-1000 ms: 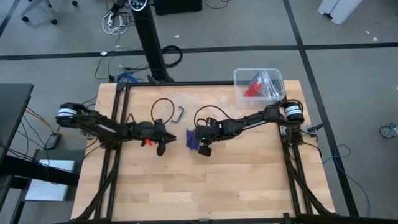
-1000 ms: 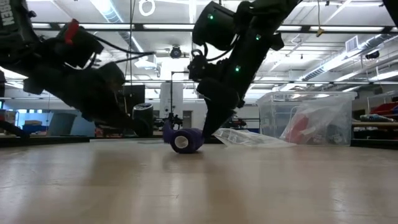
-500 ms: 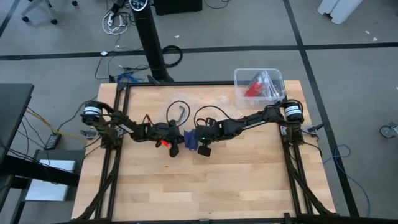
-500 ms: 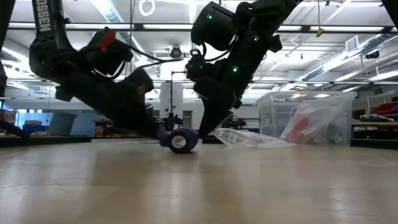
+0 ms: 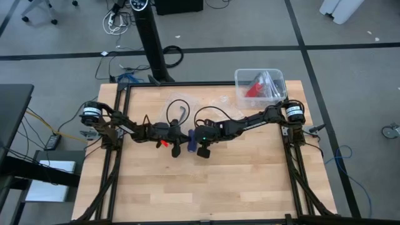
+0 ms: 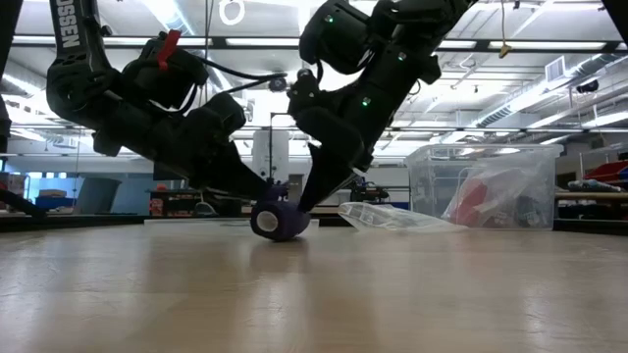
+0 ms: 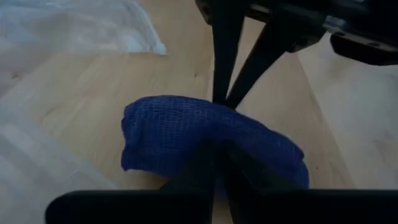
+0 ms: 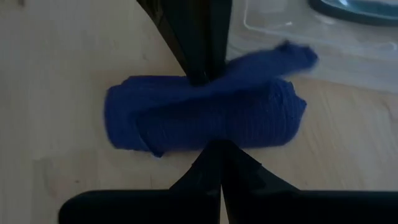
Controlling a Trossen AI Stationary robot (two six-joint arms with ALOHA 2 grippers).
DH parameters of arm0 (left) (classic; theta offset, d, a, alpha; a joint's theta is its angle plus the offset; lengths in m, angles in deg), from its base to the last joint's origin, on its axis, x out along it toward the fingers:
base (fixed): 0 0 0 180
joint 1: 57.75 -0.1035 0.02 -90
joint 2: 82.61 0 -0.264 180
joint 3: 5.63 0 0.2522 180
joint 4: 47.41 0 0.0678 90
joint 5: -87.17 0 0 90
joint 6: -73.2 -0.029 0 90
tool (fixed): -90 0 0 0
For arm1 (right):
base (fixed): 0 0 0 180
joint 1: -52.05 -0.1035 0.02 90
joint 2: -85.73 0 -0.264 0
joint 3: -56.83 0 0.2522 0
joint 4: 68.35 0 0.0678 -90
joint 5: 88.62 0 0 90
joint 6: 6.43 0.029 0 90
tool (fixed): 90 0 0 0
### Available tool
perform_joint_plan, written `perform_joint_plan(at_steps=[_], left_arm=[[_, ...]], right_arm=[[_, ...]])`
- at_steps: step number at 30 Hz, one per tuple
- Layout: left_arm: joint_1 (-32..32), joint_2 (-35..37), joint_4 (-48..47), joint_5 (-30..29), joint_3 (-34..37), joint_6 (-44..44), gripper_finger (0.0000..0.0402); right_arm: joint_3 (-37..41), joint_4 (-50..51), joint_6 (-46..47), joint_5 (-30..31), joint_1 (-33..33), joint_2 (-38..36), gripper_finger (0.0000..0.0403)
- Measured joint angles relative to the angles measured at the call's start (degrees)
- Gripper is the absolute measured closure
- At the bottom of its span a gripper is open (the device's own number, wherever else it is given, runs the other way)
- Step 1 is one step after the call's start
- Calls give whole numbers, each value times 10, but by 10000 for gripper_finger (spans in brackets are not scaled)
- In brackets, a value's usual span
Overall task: Roll bandage
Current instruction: Roll the blue bandage
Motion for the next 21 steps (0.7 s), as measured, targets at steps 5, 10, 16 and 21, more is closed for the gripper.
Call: perform_joint_plan(at_steps=[5, 10, 16, 21], left_arm=[[0, 0, 2, 22, 0, -7, 370], [0, 0, -1, 34, 0, -9, 370], [0, 1, -7, 35, 0, -11, 370], [0, 1, -6, 35, 0, -12, 370]], right_arm=[[0, -26, -10, -21, 1, 0, 403], [0, -33, -10, -21, 4, 0, 403], [0, -10, 13, 4, 3, -24, 403], [0, -7, 101, 6, 5, -43, 386]])
